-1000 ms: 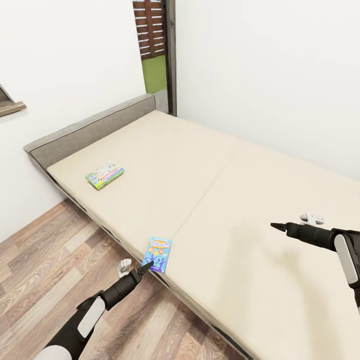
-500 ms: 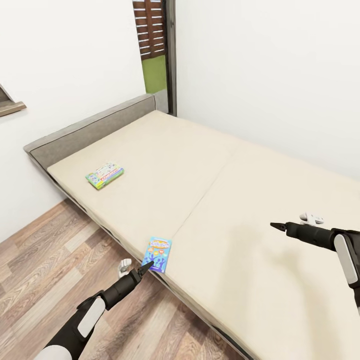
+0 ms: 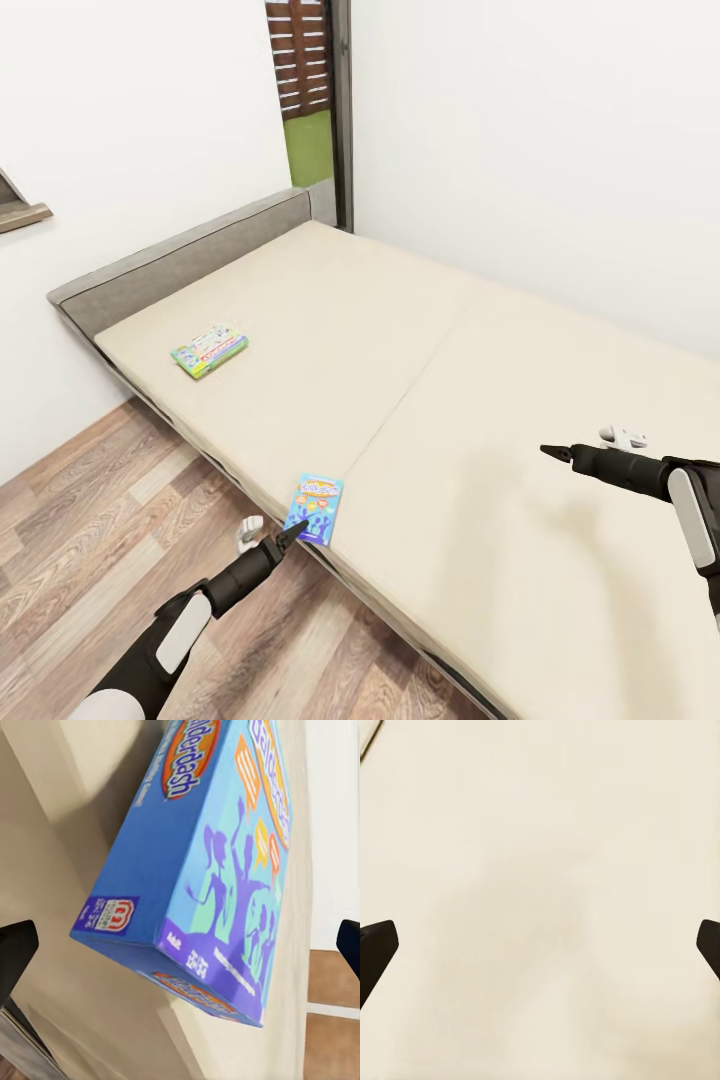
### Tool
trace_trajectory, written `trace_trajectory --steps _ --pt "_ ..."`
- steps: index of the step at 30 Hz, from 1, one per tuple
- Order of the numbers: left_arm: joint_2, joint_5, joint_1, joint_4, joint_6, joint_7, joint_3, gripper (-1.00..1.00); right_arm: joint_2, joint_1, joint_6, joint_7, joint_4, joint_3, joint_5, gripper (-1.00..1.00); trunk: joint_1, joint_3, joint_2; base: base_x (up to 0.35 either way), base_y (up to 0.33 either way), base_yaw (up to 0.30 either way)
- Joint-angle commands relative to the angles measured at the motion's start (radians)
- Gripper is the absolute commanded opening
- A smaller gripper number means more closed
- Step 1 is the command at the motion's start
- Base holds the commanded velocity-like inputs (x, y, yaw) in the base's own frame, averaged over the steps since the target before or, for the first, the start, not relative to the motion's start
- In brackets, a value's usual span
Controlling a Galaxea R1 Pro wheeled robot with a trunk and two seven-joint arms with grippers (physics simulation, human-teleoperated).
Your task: Put all the toys in the child's room - the three board games (two on the bed and one on the table), the two jigsaw puzzles on the table, and the tennis ball on the table - inside the toy box on the table in the child's room.
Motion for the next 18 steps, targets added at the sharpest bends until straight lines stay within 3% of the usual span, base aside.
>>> trace_trajectory --steps 1,18 --pt "0.0 0.011 0.0 -0.001 0.009 -0.002 -0.002 1.0 0.0 -0.001 0.005 0.004 0.0 -0.001 0.0 1.0 0.0 -0.001 0.0 0.0 0.0 0.0" --pt "-0.002 0.011 0.0 -0.019 0.004 -0.006 -0.006 1.0 0.001 -0.001 0.005 0.004 -0.001 -0.001 0.0 1.0 0.0 -0.001 0.0 0.0 0.0 0.0"
